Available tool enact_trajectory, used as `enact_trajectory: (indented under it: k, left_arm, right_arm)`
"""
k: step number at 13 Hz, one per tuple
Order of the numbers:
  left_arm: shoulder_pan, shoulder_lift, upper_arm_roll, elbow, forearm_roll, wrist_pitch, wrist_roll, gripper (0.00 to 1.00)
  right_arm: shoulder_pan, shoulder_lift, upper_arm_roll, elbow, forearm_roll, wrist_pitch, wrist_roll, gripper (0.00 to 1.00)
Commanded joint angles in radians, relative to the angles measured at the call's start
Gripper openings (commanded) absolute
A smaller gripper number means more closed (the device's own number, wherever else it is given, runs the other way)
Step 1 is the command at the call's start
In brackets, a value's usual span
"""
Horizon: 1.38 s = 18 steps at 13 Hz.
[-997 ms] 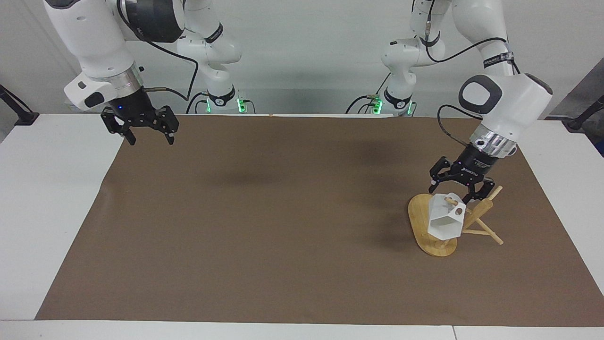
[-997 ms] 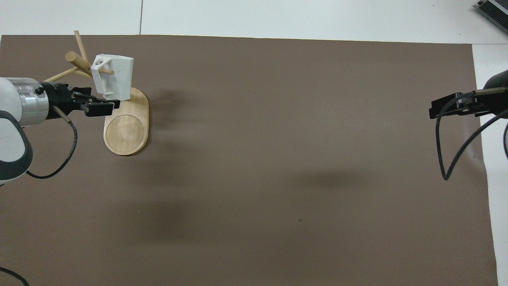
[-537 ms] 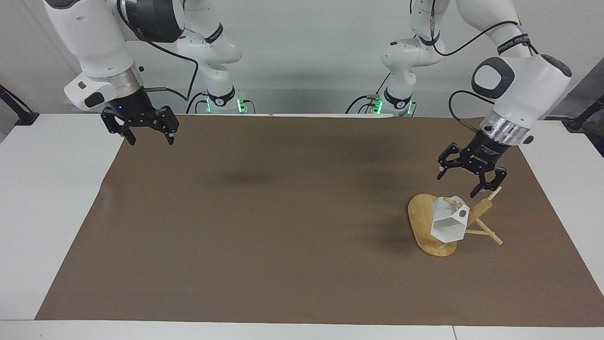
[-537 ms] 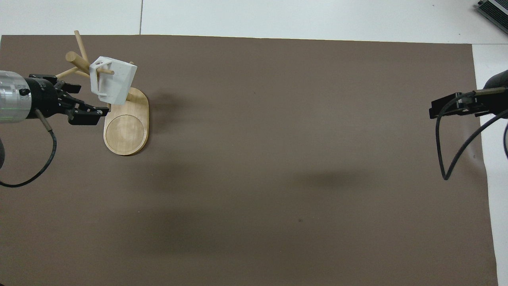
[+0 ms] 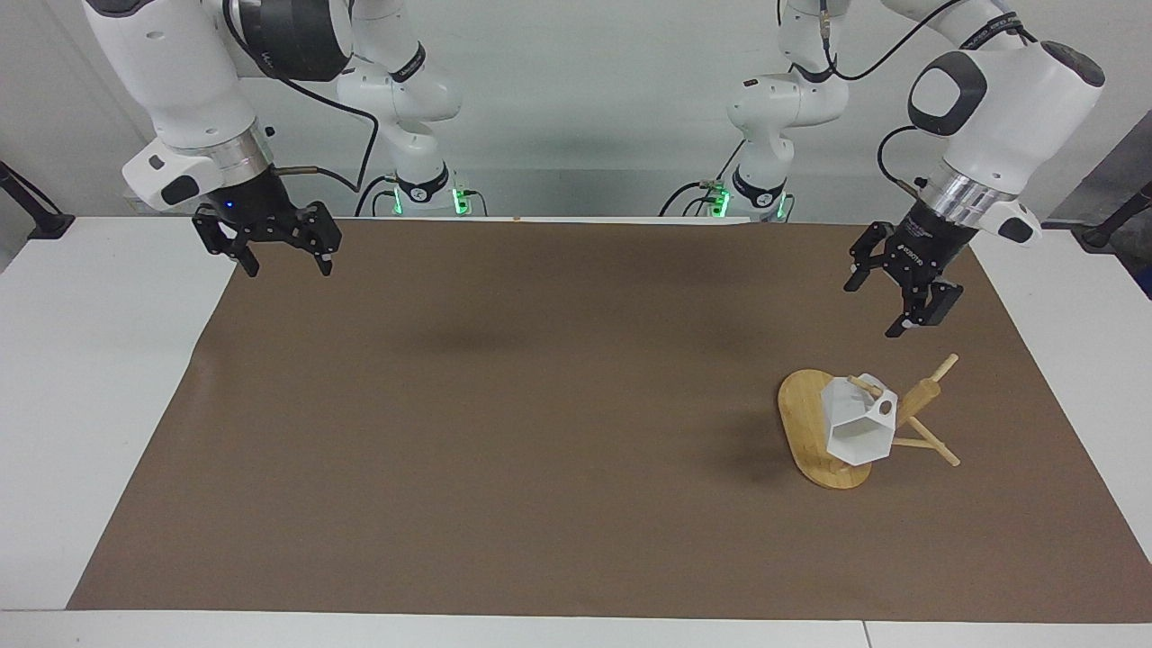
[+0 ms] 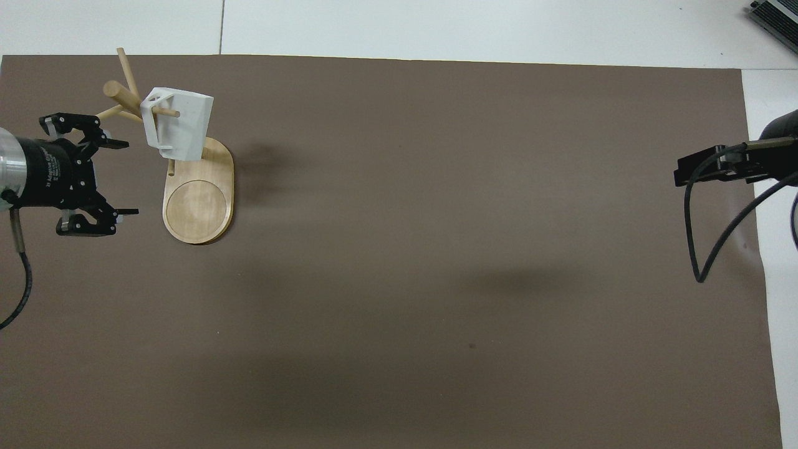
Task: Hang cup on rack
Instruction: 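Open the left gripper and pull it back from the cup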
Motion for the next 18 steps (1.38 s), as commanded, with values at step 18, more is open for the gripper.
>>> enact_trajectory:
  k: [18]
  left_arm:
    - [-0.012,0.049,-0.006,0.293,0.235,-0.384,1.518,1.00]
  right_arm:
    - [-0.010,-0.019,0.007,-0.015,0.000,-0.014,0.009,1.00]
